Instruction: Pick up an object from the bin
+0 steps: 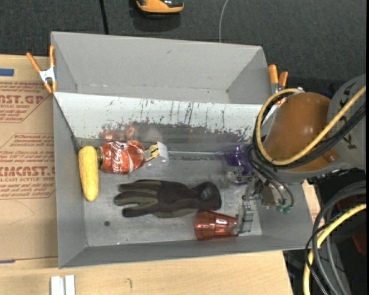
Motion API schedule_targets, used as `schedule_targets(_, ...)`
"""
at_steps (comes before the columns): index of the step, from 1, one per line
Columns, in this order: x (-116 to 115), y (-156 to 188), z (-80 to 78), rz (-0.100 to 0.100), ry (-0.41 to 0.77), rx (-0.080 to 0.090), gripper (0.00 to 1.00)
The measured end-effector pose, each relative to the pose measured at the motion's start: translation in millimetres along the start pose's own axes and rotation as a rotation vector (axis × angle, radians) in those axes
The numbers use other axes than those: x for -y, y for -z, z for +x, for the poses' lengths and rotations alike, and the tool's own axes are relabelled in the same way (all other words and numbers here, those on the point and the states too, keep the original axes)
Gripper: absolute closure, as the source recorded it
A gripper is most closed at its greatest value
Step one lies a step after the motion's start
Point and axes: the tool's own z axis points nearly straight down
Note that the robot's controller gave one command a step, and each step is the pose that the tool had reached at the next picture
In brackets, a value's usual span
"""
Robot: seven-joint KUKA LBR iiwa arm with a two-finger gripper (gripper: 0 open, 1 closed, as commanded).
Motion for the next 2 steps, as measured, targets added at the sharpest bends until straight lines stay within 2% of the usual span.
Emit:
schedule_targets(1,-0.1,3.9,-1.9,0.001,0.001,0.008,0.0)
schedule_targets(2,-10.2,-45.2,-7.6,0.002,0.049,0.015,0.0)
